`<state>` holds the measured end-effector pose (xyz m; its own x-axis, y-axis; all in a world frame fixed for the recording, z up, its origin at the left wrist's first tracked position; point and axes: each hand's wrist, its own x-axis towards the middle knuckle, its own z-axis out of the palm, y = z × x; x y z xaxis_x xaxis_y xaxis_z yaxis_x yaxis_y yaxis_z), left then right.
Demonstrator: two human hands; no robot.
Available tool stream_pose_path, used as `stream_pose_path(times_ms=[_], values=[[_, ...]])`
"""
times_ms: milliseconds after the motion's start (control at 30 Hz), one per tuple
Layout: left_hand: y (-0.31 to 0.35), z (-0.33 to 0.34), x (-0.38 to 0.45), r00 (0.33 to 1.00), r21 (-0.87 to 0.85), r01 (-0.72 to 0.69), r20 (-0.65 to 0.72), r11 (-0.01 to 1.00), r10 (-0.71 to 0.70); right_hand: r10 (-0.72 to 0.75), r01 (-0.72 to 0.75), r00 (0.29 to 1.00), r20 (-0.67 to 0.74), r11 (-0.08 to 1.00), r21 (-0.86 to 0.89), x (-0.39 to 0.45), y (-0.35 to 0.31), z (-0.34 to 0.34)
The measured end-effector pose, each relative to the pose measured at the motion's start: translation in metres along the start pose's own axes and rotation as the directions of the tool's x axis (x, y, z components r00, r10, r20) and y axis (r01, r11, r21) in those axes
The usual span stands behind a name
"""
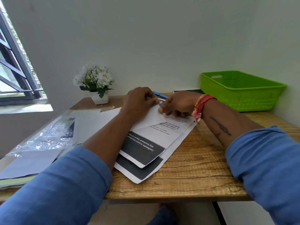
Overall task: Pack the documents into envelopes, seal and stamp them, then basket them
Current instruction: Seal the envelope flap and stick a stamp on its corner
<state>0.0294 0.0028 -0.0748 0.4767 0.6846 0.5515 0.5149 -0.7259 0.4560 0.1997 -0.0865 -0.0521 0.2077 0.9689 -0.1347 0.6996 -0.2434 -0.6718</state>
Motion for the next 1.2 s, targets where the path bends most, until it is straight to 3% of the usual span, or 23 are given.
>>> stream_pose_path(times_ms=[67,167,233,300,367,467,600,667,900,1033,1100,1200], values=[[0.005,-0.002,-0.002,0.998,-0.026,-0.041,-0.058,0.999,0.040,-0.006,0.010,0.999,-0.037,0.995,0.103,0.003,0.005,0.002],[0.012,-0.004,-0.008,0.964,0.108,-0.074,-0.246,0.991,0.099,-0.047,0.090,0.990,-0.134,0.939,0.332,0.003,0.003,0.005],[0.020,-0.007,-0.011,0.908,0.141,-0.046,-0.406,0.989,0.100,-0.050,0.175,0.959,-0.279,0.879,0.444,0.000,-0.001,0.003],[0.029,-0.010,-0.014,0.895,0.035,-0.051,-0.442,0.998,0.061,-0.085,0.298,0.893,-0.442,0.847,0.441,-0.004,-0.004,0.003],[0.040,-0.009,-0.016,0.914,-0.092,-0.055,-0.407,0.994,0.013,-0.152,0.418,0.798,-0.583,0.837,0.354,-0.008,-0.008,0.005],[0.054,-0.005,-0.020,0.911,-0.181,-0.050,-0.412,0.982,-0.030,-0.296,0.485,0.612,-0.733,0.873,0.052,-0.016,-0.013,0.012],[0.078,-0.013,-0.025,0.903,-0.307,-0.051,-0.421,0.950,-0.088,-0.442,0.627,0.356,-0.823,0.766,-0.141,-0.028,-0.027,0.024],[0.089,-0.022,-0.026,0.897,-0.364,-0.027,-0.419,0.931,-0.138,-0.496,0.666,0.293,-0.818,0.719,-0.197,-0.030,-0.029,0.026],[0.100,-0.069,-0.011,0.861,-0.476,0.061,-0.419,0.877,-0.288,-0.685,0.714,0.307,-0.660,0.625,-0.316,-0.039,-0.039,0.029],[0.083,-0.079,-0.004,0.880,-0.664,0.151,-0.247,0.732,-0.406,-0.688,0.518,0.297,-0.662,0.698,-0.493,-0.028,-0.031,0.027],[0.070,-0.078,-0.007,0.880,-0.745,0.239,-0.105,0.622,-0.464,-0.661,0.404,0.373,-0.652,0.748,-0.527,-0.023,-0.023,0.026],[0.045,-0.077,-0.017,0.819,-0.768,0.408,0.069,0.494,-0.570,-0.652,0.317,0.520,-0.552,0.747,-0.584,-0.019,-0.014,0.024]])
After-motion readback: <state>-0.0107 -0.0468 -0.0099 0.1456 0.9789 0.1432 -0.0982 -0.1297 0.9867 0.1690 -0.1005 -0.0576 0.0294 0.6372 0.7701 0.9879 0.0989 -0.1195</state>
